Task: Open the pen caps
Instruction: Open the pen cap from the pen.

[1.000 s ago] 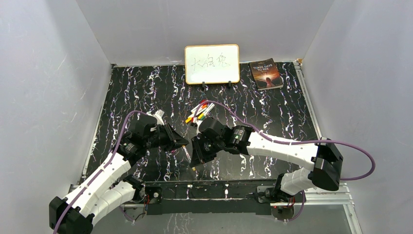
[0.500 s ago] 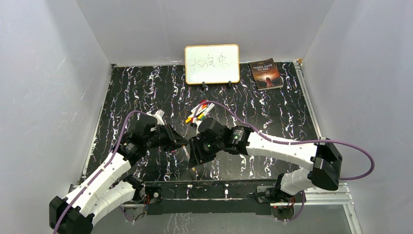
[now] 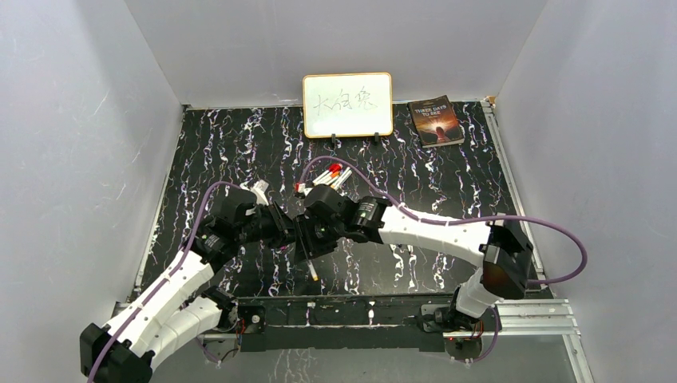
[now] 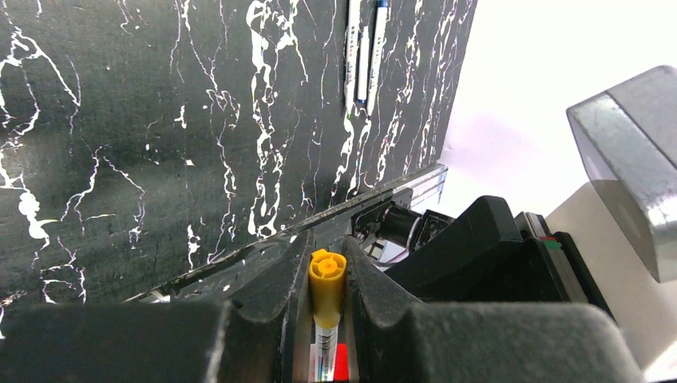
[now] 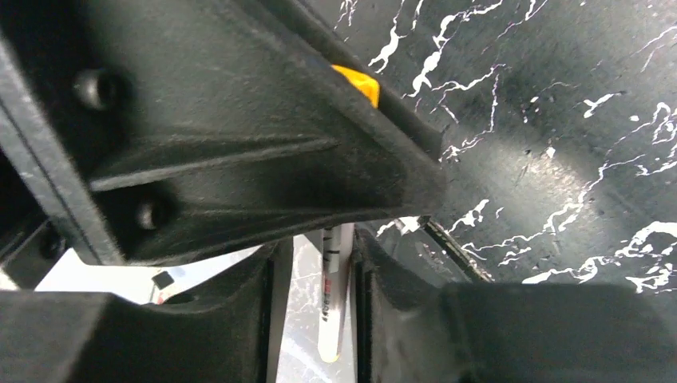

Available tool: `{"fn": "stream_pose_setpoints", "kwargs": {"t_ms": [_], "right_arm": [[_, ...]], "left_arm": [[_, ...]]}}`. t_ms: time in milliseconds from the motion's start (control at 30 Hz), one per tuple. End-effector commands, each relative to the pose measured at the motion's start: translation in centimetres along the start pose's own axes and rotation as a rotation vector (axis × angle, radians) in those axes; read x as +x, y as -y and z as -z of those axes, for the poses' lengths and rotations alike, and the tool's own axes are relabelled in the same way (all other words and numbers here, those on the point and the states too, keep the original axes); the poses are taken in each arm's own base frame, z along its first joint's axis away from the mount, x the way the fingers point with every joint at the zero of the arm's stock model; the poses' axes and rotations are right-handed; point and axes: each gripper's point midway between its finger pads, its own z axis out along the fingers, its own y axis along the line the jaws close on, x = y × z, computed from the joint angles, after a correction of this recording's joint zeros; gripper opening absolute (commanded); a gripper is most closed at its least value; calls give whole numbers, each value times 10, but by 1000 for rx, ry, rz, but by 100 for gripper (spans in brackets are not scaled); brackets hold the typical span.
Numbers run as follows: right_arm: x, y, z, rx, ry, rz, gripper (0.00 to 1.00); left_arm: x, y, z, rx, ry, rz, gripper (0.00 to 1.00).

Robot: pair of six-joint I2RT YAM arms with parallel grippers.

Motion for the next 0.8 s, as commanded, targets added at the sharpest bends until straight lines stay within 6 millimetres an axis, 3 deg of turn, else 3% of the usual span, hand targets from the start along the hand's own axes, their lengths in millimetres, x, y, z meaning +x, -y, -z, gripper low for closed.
{"fn": "stream_pose_setpoints", "kwargs": {"t_ms": [0, 133, 433, 567, 767], "right_arm": [[-26, -19, 3, -21, 73, 40, 25], [-27, -21, -1, -28, 62, 30, 0], [-20, -22, 4, -62, 70, 12, 0], [-6, -16, -5, -71, 16, -1, 0], [8, -6, 5, -78, 27, -32, 0]], "left_arm": [[5, 1, 8, 12, -10, -3, 0], [6, -1, 11, 12, -1, 3, 0], [6, -5, 10, 10, 17, 26, 0], [-5, -2, 7, 4, 61, 32, 0], [-17, 3, -4, -3, 78, 24, 0]]}}
